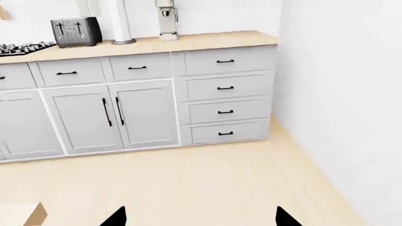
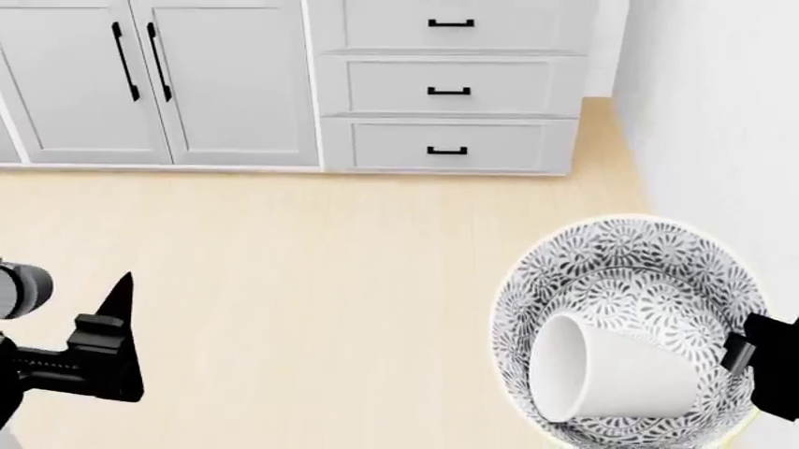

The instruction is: Place the cup inside the bowl on the dining table and move the bowl to any counter.

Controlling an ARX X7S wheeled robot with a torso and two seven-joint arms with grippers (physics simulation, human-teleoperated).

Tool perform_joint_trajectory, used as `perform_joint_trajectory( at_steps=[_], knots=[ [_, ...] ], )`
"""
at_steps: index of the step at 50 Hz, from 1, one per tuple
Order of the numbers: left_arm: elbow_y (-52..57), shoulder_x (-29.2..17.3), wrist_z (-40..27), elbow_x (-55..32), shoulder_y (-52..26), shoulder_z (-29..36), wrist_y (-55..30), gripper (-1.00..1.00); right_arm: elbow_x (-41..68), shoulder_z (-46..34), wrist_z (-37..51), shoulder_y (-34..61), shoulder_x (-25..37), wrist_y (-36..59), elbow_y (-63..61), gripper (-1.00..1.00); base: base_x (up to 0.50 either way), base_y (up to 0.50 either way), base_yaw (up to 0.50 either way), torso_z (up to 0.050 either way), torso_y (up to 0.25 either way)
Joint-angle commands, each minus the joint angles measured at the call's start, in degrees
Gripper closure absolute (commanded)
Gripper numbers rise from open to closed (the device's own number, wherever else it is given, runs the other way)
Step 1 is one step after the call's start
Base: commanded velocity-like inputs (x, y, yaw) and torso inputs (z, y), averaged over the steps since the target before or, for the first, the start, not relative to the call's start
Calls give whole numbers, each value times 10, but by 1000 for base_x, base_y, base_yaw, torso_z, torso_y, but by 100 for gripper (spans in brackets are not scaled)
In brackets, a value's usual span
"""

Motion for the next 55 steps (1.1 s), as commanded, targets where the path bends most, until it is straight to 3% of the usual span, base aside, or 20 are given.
perform_joint_trajectory(
  at_steps=[1, 3, 7, 15, 19, 29, 38, 48, 55],
  knots=[
    [38, -11, 6, 130, -12, 69, 34, -100, 2, -13, -3, 27, -7, -1, 7, 100, 500, -16, 0, 0, 0],
    [47, -13, 3, 191, -8, 98, 57, -100, 0, -17, -5, 31, -9, -1, 8, 100, 500, -20, 0, 0, 0],
    [9, 25, 3, 221, -9, 125, 75, -100, 4, -21, -1, 39, -9, 0, 9, 100, 500, -20, 0, 0, 3],
    [-19, 45, 3, 223, -3, 117, 98, -100, 10, -32, 6, 57, -7, 5, 15, 100, 500, -17, 0, 0, 1],
    [9, 18, -3, 188, 27, 72, 110, -100, 6, -37, 5, 64, -10, 4, 20, 100, 500, -19, 0, 0, 0],
    [34, -12, 4, 190, 68, 62, 129, -100, 6, -46, 7, 73, -12, 5, 25, 100, 500, -18, 0, 0, 2],
    [12, 15, 1, 204, 42, 87, 119, -100, 1, -48, 4, 70, -15, 1, 24, 100, 500, -18, 0, 0, 1],
    [30, -9, 5, 184, 69, 61, 131, -100, 2, -49, 3, 70, -14, 0, 23, 100, 500, -17, 0, 0, 2],
    [12, 11, 3, 198, 49, 80, 126, -100, 3, -51, 5, 71, -14, 0, 23, 100, 500, -18, 0, 0, 1]
  ],
)
